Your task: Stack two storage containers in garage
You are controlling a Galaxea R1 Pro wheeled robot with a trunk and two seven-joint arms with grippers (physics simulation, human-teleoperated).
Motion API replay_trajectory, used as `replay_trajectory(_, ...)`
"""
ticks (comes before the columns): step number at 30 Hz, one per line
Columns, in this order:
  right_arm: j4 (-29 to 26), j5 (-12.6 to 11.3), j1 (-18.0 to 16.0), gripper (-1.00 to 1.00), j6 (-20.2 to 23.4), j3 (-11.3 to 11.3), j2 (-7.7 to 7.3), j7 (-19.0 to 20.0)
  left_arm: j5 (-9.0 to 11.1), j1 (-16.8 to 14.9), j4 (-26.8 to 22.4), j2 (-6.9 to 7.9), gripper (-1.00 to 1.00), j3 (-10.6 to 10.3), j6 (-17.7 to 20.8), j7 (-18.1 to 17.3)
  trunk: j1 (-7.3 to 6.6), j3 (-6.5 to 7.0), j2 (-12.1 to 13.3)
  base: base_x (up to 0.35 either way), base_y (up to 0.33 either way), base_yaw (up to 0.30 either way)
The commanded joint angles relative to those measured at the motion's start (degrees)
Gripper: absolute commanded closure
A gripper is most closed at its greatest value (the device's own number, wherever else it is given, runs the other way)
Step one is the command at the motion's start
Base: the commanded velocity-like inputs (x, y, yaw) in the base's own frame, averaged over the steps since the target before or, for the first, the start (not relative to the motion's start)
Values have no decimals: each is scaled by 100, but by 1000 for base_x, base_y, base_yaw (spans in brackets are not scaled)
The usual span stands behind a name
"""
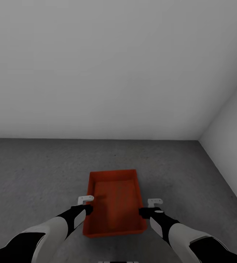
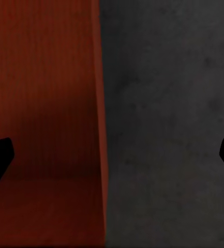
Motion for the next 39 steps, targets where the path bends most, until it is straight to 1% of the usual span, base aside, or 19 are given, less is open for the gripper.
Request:
replay_trajectory(1,-4,-53,-1,-100,11,49,1,-23,53,2,-13,-2,-100,9,25,19,-23,15,40,0,0,0)
replay_trajectory(22,-4,-64,-3,-100,1,43,4,-31,53,2,-13,-2,-100,9,25,25,-485,392,882,0,0,4)
replay_trajectory(26,-4,-60,-1,-100,1,42,1,-33,53,3,-13,-2,-100,4,25,25,-572,464,1043,0,0,149)
replay_trajectory(34,-4,-56,-1,-100,1,41,-3,-34,53,4,-13,-2,-100,2,25,28,-748,607,1364,0,0,237)
replay_trajectory(39,-4,-56,-2,-100,1,41,-10,-35,53,4,-13,-2,-100,4,25,28,-858,697,1564,0,0,85)
